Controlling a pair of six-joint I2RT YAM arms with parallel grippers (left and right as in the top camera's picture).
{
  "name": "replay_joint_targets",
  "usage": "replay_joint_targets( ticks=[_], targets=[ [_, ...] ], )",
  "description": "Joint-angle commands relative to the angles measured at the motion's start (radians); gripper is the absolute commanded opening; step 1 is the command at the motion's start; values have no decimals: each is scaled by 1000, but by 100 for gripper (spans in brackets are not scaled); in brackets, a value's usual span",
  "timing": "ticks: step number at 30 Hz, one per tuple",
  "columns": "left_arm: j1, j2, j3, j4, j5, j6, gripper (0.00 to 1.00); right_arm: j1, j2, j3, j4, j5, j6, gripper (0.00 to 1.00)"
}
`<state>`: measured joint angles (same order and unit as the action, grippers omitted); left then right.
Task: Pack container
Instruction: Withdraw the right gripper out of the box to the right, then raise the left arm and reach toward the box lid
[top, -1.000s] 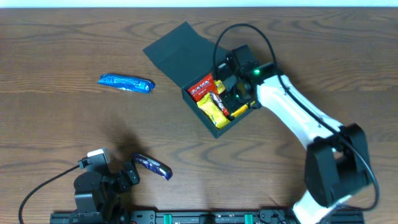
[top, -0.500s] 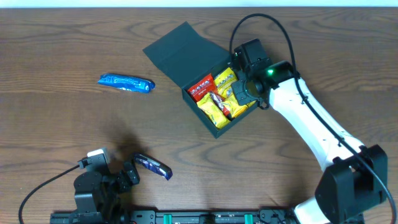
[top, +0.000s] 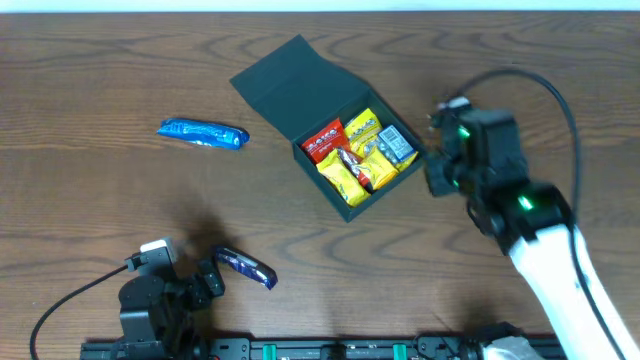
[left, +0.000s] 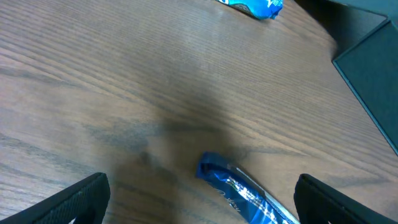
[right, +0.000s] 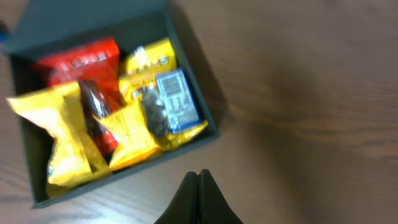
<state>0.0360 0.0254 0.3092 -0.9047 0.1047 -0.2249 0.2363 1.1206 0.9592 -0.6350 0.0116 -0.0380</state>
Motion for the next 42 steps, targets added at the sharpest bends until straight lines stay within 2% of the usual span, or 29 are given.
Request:
replay_joint_targets(
  ticks=[1, 2, 3, 4, 5, 6, 11, 31, 33, 35, 42],
  targets=[
    [3, -2, -16, -60, -3, 8, 96, -89, -150, -82, 46, -78, -58, 9],
    [3, -2, -16, -60, -3, 8, 95, -120, -198, -122, 71, -100, -77, 13],
    [3, -2, -16, -60, -3, 8, 95, -150, -246, -170, 106, -146, -117, 21],
    [3, -2, -16, -60, -3, 8, 95, -167, -283, -216, 136, -196, -186, 36],
    [3, -2, -16, -60, -3, 8, 95, -171, -302, -241, 153, -212, -233, 41],
    [3, -2, -16, -60, -3, 8, 95, -170, -319, -272, 182, -214, -276, 99],
    [3, -2, -16, -60, -3, 8, 95, -171, -327, -331, 254, -214, -277, 99],
    [3, -2, -16, -60, -3, 8, 96, -171, -164, -333, 223, -211, -277, 99],
    [3, -2, -16, -36, -46, 34, 95, -171, -148, -333, 223, -211, -277, 99],
    [3, -2, -13, 41, -23, 34, 95, -171, -137, -333, 223, -211, -277, 99],
    [3, 1, 154, 19, 26, -8, 96, -171, -114, -333, 222, -211, -277, 99]
  ],
)
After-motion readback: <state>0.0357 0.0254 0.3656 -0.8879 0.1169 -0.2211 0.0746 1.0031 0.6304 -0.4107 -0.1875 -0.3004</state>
